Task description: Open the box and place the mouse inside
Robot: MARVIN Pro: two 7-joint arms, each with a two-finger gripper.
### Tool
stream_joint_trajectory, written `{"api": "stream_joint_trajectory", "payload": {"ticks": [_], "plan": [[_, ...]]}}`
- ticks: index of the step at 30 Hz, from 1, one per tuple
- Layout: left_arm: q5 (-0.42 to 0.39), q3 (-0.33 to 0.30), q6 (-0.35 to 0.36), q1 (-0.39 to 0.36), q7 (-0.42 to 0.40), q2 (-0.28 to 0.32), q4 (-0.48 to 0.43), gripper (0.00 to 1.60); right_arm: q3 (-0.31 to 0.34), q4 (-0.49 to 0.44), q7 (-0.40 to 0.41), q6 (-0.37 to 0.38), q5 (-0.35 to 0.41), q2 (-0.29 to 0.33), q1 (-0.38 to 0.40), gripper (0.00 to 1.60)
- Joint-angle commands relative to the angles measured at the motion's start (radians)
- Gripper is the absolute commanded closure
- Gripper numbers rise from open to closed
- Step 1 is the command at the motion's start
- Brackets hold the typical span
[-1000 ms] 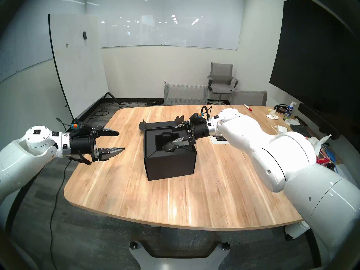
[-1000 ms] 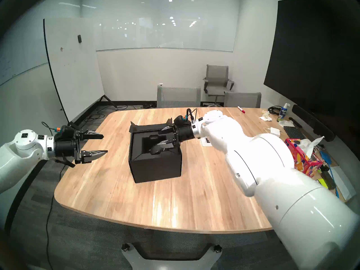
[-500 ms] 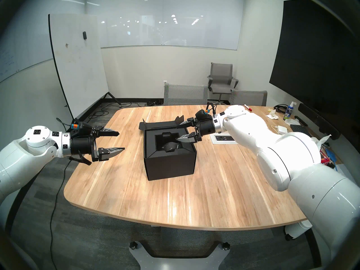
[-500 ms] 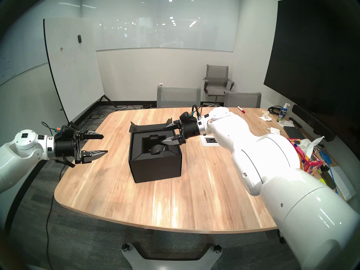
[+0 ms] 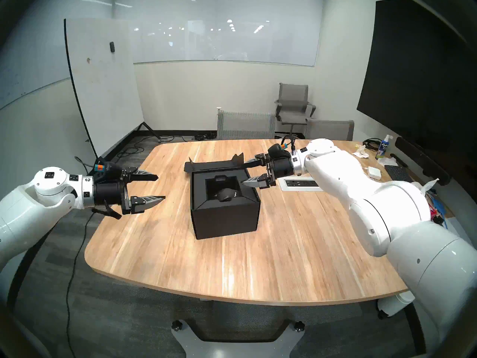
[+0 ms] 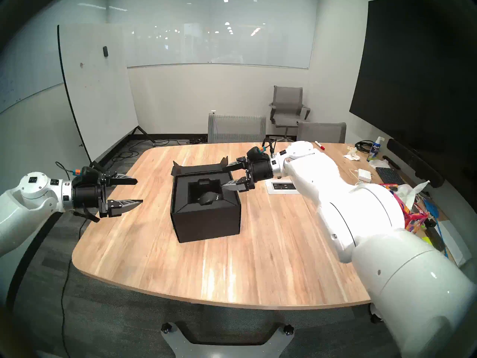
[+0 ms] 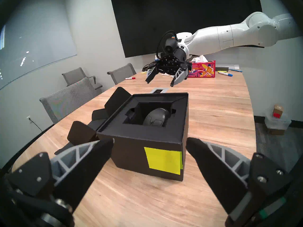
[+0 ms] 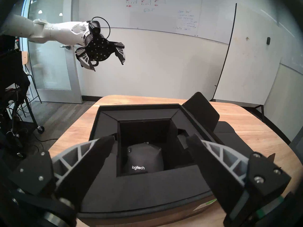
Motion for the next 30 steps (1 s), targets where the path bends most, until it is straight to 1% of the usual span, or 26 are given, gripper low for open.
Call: {"api": "stream_joint_trajectory", "payload": {"ticks": [1, 14, 30], "plan": [[-0.003, -0.010, -0.003, -0.011, 0.000, 0.004, -0.003, 0.00, 0.020, -0.050, -0.001, 0.002, 0.015, 0.045, -0.007, 0.00], [-0.002, -0.004, -0.003, -0.013, 0.004, 0.004, -0.003, 0.00, 0.046, -0.108, -0.001, 0.002, 0.015, 0.095, -0.051, 0.00], [-0.001, 0.005, -0.003, -0.014, 0.008, 0.005, -0.002, 0.00, 0.067, -0.176, -0.001, 0.006, 0.012, 0.136, -0.093, 0.00]]}}
